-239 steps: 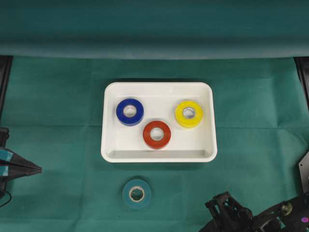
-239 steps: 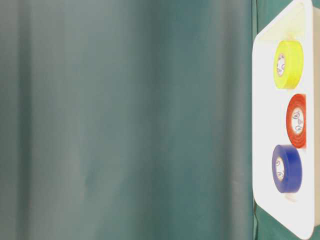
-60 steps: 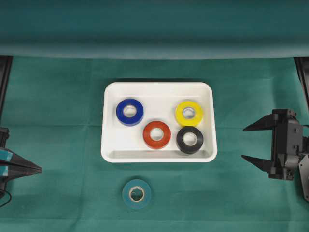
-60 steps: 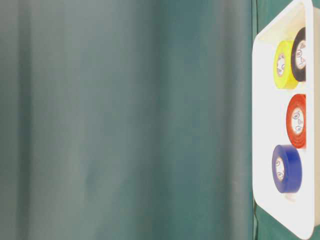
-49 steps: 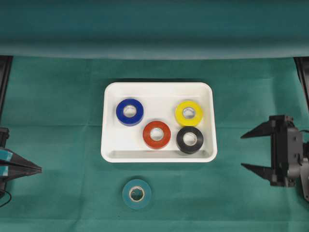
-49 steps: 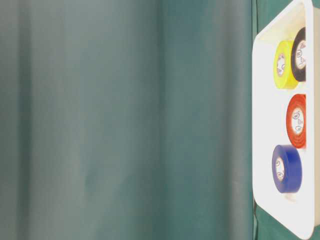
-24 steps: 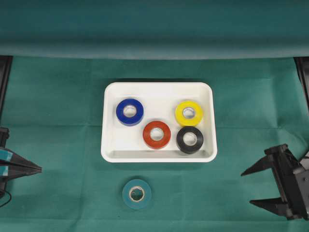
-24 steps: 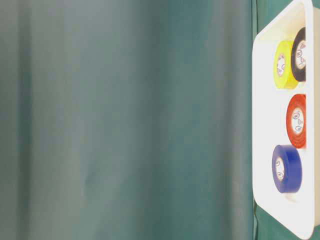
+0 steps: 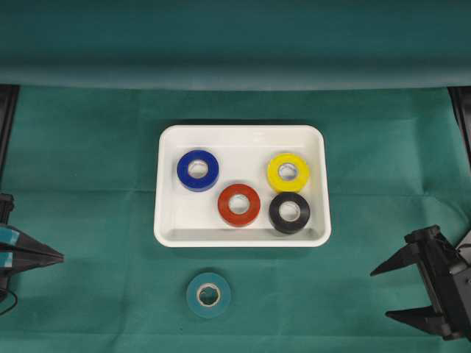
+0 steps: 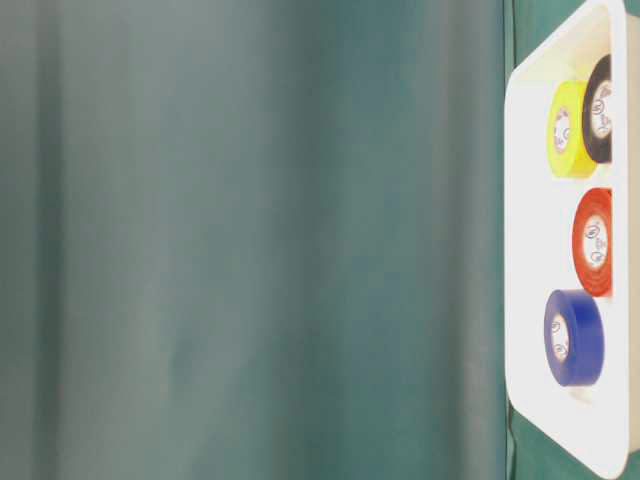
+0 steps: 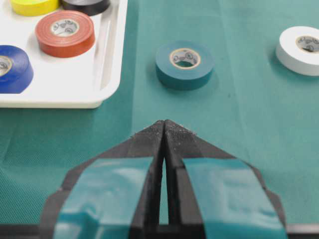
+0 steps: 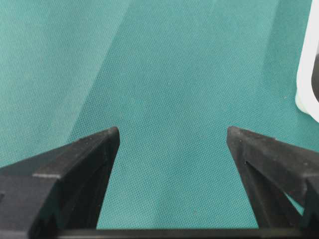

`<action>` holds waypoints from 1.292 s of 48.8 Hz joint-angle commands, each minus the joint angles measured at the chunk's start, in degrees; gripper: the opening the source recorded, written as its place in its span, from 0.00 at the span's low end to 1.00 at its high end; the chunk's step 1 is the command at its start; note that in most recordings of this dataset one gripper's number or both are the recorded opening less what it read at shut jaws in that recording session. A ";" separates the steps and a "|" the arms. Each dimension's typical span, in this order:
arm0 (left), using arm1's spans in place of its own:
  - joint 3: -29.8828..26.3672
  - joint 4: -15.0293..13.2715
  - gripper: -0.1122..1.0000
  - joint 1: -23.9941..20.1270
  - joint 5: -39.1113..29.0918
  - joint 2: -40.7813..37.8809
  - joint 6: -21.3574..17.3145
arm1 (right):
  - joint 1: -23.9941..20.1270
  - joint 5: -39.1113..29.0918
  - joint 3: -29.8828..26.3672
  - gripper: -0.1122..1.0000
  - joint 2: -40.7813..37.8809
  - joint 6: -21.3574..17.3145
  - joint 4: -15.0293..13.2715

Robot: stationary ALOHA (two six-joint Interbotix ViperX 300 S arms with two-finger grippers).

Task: Put the tape into the white case with the right arm.
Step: 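Move the right gripper down toward the white tape roll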

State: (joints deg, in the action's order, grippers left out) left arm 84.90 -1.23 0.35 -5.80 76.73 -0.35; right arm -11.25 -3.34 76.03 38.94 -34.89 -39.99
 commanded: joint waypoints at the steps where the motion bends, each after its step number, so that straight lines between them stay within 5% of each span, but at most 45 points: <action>1: -0.62 -0.09 0.10 -0.09 0.53 -0.44 -0.09 | -0.26 0.97 -1.05 0.70 -0.26 0.18 -0.09; 16: -0.62 -0.09 0.10 -0.18 0.53 -0.44 -0.09 | -1.32 4.75 -6.68 0.70 -7.29 0.26 -0.18; 38: -0.62 -0.09 0.10 -0.18 0.53 -0.44 0.09 | -2.37 10.90 -26.19 0.70 -30.59 0.09 -0.18; 63: -0.44 -0.09 0.10 -0.18 0.53 -0.35 0.26 | -3.60 11.25 -43.77 0.70 -46.58 0.18 -0.18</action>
State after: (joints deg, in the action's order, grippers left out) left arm 85.08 -1.32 0.35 -5.80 76.82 -0.18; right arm -14.41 7.47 35.42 -7.03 -34.72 -40.17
